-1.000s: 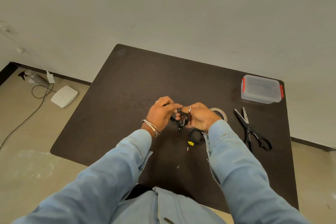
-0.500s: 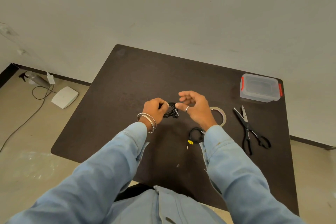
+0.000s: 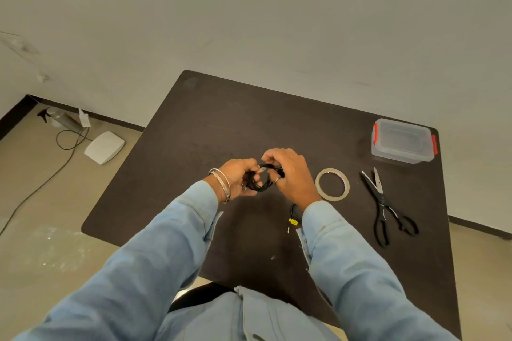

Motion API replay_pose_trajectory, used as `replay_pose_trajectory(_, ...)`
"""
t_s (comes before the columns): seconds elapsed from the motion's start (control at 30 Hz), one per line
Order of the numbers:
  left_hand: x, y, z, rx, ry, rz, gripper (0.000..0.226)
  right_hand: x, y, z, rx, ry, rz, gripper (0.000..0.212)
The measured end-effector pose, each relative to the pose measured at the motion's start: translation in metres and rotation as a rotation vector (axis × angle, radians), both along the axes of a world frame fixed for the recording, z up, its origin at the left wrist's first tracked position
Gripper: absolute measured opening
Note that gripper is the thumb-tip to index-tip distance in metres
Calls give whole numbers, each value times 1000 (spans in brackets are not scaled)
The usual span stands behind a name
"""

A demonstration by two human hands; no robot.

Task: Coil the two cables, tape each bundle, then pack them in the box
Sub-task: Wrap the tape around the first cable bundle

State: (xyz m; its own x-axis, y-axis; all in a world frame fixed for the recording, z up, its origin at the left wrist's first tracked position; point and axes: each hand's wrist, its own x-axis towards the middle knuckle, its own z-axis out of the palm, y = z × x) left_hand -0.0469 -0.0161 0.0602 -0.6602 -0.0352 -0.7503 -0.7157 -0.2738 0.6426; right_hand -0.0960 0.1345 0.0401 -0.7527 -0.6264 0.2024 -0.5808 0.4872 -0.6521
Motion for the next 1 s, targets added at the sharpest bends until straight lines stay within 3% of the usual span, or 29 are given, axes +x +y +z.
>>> replay_pose_trajectory(0.27, -1, -8, -8, 4, 43, 13, 12, -9, 12, 0, -63, 78, 60, 12)
replay_pose_trajectory(0.4, 1, -6, -10, -74, 141, 19, 7, -9, 14, 4, -69, -146, 3, 10)
replay_pose_trajectory(0.6, 2, -11, -10, -455, 294, -221, 12, -6, 13, 7, -57, -449, -53, 8)
replay_pose_trajectory(0.7, 3, -15, -16, -513, 305, -362, 13, -9, 13, 3, 24, -536, -76, 20)
replay_pose_trajectory(0.77, 3, -16, -20, -552, 315, -456, 15, -10, 13, 2, 28, -721, -112, 27)
replay_pose_trajectory(0.87, 2, -17, -23, -608, 338, -620, 18, -5, 13, -1, -23, -993, -117, 24)
replay_pose_trajectory(1.0, 2, -21, -29, -572, 366, -709, 16, 2, 12, -10, -23, -1096, -148, 14)
